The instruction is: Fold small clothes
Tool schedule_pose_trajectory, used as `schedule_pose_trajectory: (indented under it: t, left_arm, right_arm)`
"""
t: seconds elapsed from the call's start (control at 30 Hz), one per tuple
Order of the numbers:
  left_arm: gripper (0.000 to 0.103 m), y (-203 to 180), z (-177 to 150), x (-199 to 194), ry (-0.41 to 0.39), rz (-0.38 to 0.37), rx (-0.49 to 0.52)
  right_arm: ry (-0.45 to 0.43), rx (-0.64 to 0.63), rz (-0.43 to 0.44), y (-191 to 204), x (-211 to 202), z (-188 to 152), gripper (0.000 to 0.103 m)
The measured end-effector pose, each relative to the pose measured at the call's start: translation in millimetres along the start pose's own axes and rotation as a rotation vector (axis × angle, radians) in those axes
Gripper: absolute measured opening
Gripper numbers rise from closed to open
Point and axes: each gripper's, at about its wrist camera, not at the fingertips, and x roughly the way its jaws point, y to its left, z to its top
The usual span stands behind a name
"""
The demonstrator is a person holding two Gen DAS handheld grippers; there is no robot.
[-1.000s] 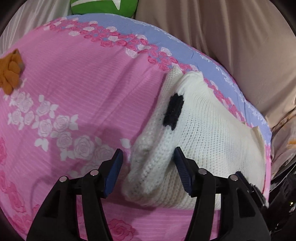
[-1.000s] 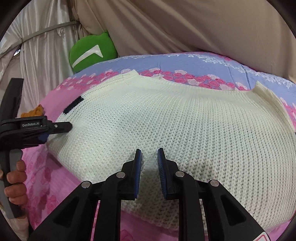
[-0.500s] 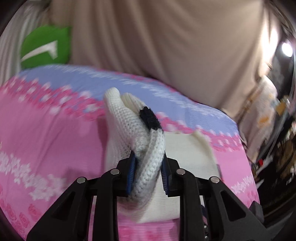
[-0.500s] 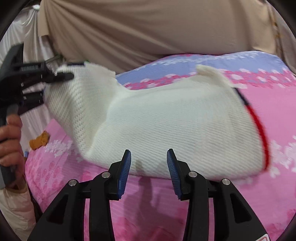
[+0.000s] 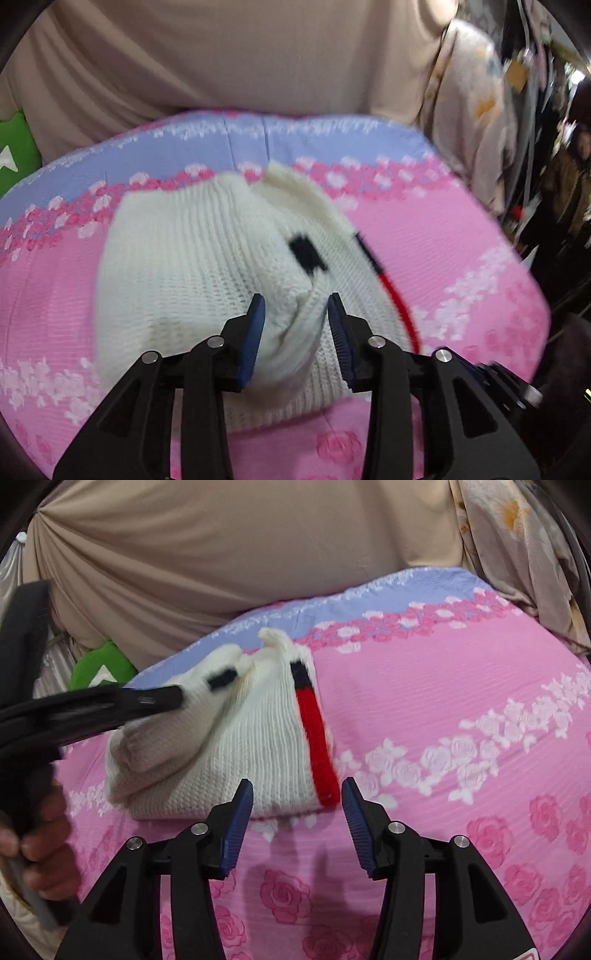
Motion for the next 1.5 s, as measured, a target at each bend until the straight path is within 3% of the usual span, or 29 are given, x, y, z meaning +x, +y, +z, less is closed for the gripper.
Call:
schedule_pose_trajectory:
  t: [0.03, 0.1, 0.17, 0.2, 0.33, 0.47, 0.5, 0.53, 0.57, 0.6, 0.67, 0.73, 0.8, 0.9, 1.0, 1.07, 1.13, 1.2, 1.23, 1.27, 1.33, 1.4, 1.43, 1.5]
  left_arm:
    - [0.04, 10.1, 2.6, -22.6, -0.045, 0.014, -0.021]
    - [0.063, 30.0, 2.3, -51.7, -0.1, 0.047, -0.054]
    - [0.063, 51.6, -4.5, -67.8, -0.11, 0.099, -0.073]
    - [0.063, 60.4, -10.4, -70.4, -0.096, 0.123, -0.079]
    - [0.064, 89.2, -41.9, -57.4, 0.002, 0.181, -0.111]
    - [0.067, 92.7, -66.9, -25.6, 0.115, 0.153, -0.107]
    - [0.067, 91.5, -69.6, -19.5, 0.126, 0.158, -0.101]
    - [0.067, 91.4, -71.4, -10.8, 0.133, 0.17, -0.094]
    - [0.067, 91.3, -71.8, -4.3, 0.14, 0.182, -0.094]
    - [0.059, 94.5, -72.3, 0.0, 0.151, 0.191, -0.1]
    - [0.054, 103.0, -71.5, -1.3, 0.16, 0.144, -0.139]
    - [0.055, 104.0, -69.6, -8.9, 0.142, 0.128, -0.139]
    - [0.06, 101.7, -70.3, -13.3, 0.135, 0.104, -0.126]
    - [0.06, 95.6, -74.2, -4.3, 0.163, 0.105, -0.12]
    - [0.059, 90.3, -76.3, -12.2, 0.163, 0.08, -0.134]
    - [0.059, 88.1, -72.1, -35.4, 0.113, 0.069, -0.128]
    - [0.064, 90.4, -63.9, -57.0, 0.06, 0.068, -0.137]
    - [0.069, 93.9, -53.0, -74.7, 0.004, 0.083, -0.156]
    - [0.07, 95.8, -46.7, -78.2, -0.016, 0.091, -0.166]
    - [0.07, 98.3, -41.1, -76.6, -0.021, 0.097, -0.175]
    - [0.07, 101.7, -33.0, -69.0, -0.013, 0.099, -0.202]
    - [0.07, 104.3, -27.3, -59.3, -0.01, 0.103, -0.229]
    - [0.07, 103.1, -24.3, -54.0, -0.006, 0.11, -0.227]
    - [0.07, 104.2, -21.8, -45.5, 0.0, 0.12, -0.228]
  right_arm:
    - [-0.015, -0.001, 0.024, 1.9, -3.2, 7.6, 0.055]
    - [-0.041, -0.009, 0.078, 8.3, -6.9, 24.2, 0.06]
    - [-0.055, -0.036, 0.118, 20.5, -5.7, 41.5, 0.075]
    - [-0.044, -0.051, 0.135, 28.1, -1.6, 48.9, 0.077]
    - [0.032, -0.06, 0.208, 50.9, 36.3, 69.0, 0.08]
    - [0.141, -0.06, 0.218, 69.7, 83.7, 69.6, 0.079]
    - [0.167, -0.07, 0.208, 74.0, 95.8, 68.0, 0.074]
    - [0.194, -0.084, 0.217, 79.2, 106.2, 65.8, 0.046]
    - [0.199, -0.086, 0.231, 81.7, 107.3, 64.3, 0.03]
    - [0.178, -0.08, 0.253, 81.3, 102.1, 66.2, 0.028]
    - [0.085, -0.056, 0.305, 72.9, 72.1, 77.1, 0.024]
    - [0.012, -0.013, 0.368, 54.3, 37.6, 83.6, 0.024]
    - [0.009, 0.002, 0.336, 37.3, 31.1, 77.3, 0.024]
    - [0.18, 0.032, 0.199, 8.0, 79.5, 47.8, 0.028]
    - [0.154, 0.115, 0.267, -9.3, 73.0, 41.3, 0.031]
    - [0.107, 0.095, 0.239, -4.2, 55.7, 47.8, 0.044]
    - [0.07, 0.058, 0.212, 2.5, 43.0, 59.3, 0.049]
    - [0.041, 0.054, 0.224, 4.5, 39.5, 72.4, 0.063]
    - [0.037, 0.058, 0.231, 5.6, 43.5, 79.1, 0.072]
    - [0.052, 0.056, 0.237, 3.1, 51.2, 86.2, 0.075]
    - [0.109, 0.048, 0.219, 9.2, 79.0, 97.0, 0.075]
    - [0.178, 0.009, 0.236, 21.6, 105.7, 104.6, 0.046]
    - [0.193, -0.027, 0.219, 30.1, 112.3, 107.7, 0.02]
    - [0.108, -0.063, 0.254, 41.4, 94.3, 120.4, 0.018]
